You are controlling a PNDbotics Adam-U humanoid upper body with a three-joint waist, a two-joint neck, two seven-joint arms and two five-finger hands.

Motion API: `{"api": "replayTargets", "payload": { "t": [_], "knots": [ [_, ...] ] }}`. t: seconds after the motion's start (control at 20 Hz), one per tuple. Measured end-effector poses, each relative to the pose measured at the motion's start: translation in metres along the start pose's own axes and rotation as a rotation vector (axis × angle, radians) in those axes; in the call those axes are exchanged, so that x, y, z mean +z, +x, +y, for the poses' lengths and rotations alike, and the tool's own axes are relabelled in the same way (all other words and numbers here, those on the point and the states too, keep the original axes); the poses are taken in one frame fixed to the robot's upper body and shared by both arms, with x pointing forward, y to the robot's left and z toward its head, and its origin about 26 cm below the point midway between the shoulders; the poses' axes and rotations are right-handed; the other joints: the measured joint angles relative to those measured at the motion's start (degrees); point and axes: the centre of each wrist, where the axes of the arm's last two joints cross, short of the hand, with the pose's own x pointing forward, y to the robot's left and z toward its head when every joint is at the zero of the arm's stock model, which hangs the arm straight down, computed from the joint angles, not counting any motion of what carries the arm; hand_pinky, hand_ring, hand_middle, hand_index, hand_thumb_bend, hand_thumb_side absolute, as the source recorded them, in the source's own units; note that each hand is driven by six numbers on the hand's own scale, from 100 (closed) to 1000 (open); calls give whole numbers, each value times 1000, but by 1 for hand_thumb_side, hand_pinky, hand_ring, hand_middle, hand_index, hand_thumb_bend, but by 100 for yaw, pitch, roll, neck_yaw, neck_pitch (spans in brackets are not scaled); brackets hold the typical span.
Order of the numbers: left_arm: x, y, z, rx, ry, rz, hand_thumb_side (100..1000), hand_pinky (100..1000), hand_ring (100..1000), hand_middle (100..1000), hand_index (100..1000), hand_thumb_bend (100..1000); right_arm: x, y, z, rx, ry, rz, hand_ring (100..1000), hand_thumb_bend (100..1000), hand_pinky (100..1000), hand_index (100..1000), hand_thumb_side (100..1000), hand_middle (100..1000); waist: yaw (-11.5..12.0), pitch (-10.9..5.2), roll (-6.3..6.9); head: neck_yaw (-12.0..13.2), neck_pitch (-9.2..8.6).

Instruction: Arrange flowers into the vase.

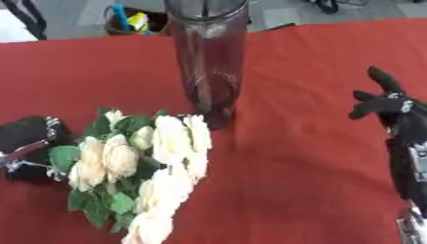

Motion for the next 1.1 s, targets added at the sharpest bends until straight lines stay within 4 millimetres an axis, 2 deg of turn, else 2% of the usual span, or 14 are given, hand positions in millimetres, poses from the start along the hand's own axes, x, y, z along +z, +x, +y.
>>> {"api": "replayTargets", "payload": {
  "t": [0.15, 0.2, 0.25, 0.5, 0.75, 0.85, 0.9, 0.95, 1.1],
  "knots": [
    [0, -1, 0, -5, 7, -1, 374, 100, 100, 100, 262, 100, 0, 0, 0, 0, 1, 1, 1000, 100, 864, 658, 933, 513, -3, 10, 3, 3, 0],
    [0, -1, -1, -6, 10, -2, 409, 100, 100, 100, 198, 100, 0, 0, 0, 0, 1, 2, 1000, 100, 865, 657, 931, 512, -4, 10, 3, 4, 0],
    [0, -1, -1, -6, 13, -1, 421, 100, 100, 100, 176, 100, 0, 0, 0, 0, 2, 2, 1000, 100, 865, 657, 928, 512, -10, 13, 3, 4, 0],
    [0, -1, -3, -8, 53, -31, 434, 100, 100, 100, 123, 100, 0, 0, 1, -1, 1, 3, 1000, 100, 865, 657, 924, 512, -36, 34, 1, 3, -2],
    [-1, 2, -1, -33, 74, -110, 256, 100, 100, 100, 100, 100, 1, 0, 1, -3, -3, 7, 1000, 100, 865, 656, 922, 511, -38, 35, 2, -1, -5],
    [-1, 4, -1, -42, 72, -136, 248, 100, 100, 100, 100, 100, 1, 0, 1, -3, -1, 8, 1000, 100, 865, 657, 922, 511, -37, 35, 2, -5, -21],
    [0, 4, -1, -43, 71, -145, 313, 100, 100, 100, 100, 100, 1, 0, 1, -3, -1, 8, 1000, 100, 865, 657, 921, 510, -35, 34, 2, -7, -23],
    [0, 5, -1, -42, 72, -153, 241, 100, 100, 100, 100, 100, 1, 0, 1, -3, -1, 9, 1000, 100, 865, 657, 921, 510, -34, 33, 2, -8, -26],
    [0, 6, -2, -23, 77, -158, 223, 100, 100, 100, 100, 100, 2, 0, 1, -4, 0, 10, 1000, 100, 864, 658, 922, 511, -31, 31, -3, -17, -38]
  ]
}}
